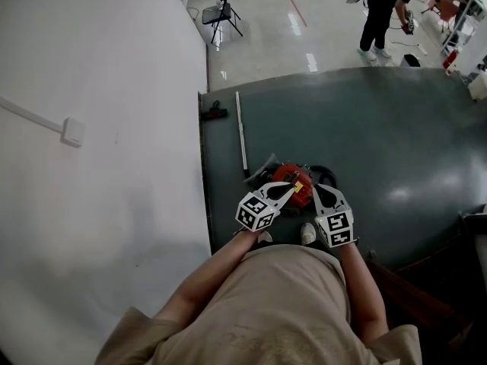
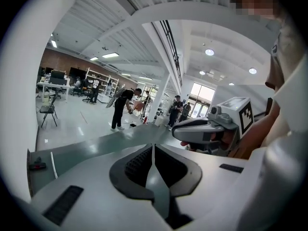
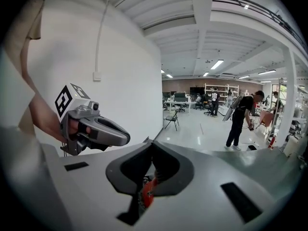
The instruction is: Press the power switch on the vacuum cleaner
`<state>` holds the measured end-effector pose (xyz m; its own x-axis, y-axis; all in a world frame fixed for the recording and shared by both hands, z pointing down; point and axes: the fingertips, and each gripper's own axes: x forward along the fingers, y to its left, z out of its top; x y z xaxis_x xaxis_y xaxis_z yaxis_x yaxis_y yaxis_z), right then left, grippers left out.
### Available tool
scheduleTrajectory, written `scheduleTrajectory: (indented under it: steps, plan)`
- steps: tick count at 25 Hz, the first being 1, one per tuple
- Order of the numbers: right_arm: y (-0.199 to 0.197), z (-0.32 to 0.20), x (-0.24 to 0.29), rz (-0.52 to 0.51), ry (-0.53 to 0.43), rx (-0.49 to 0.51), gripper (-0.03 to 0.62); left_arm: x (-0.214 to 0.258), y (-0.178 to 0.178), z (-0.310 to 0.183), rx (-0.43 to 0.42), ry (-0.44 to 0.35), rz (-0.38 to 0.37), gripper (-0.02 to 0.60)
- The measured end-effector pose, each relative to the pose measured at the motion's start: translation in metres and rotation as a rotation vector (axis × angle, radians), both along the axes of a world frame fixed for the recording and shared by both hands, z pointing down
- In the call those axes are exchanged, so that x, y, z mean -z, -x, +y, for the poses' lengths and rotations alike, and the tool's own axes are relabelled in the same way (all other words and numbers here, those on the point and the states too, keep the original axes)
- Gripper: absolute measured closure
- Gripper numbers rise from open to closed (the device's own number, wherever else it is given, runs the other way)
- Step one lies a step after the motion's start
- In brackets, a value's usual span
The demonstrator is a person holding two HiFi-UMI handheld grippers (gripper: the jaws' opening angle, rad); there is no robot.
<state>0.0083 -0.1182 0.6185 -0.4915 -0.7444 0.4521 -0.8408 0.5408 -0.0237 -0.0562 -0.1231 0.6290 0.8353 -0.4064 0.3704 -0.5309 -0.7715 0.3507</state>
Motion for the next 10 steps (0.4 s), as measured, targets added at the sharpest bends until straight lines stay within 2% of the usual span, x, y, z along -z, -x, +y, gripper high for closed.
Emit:
scheduleTrajectory:
  steps: [5,10]
  plan:
    - [-0.004,0.006,0.005,-0.039,0.015,0.006,0.582,0.016,-0.015,0.011,-0.032,0.022,0.098,0.574]
    - [-0.014,0.011,0.014,-0.061,0.02,0.033,0.582,0.022,-0.032,0.02,-0.057,0.033,0.137,0.574]
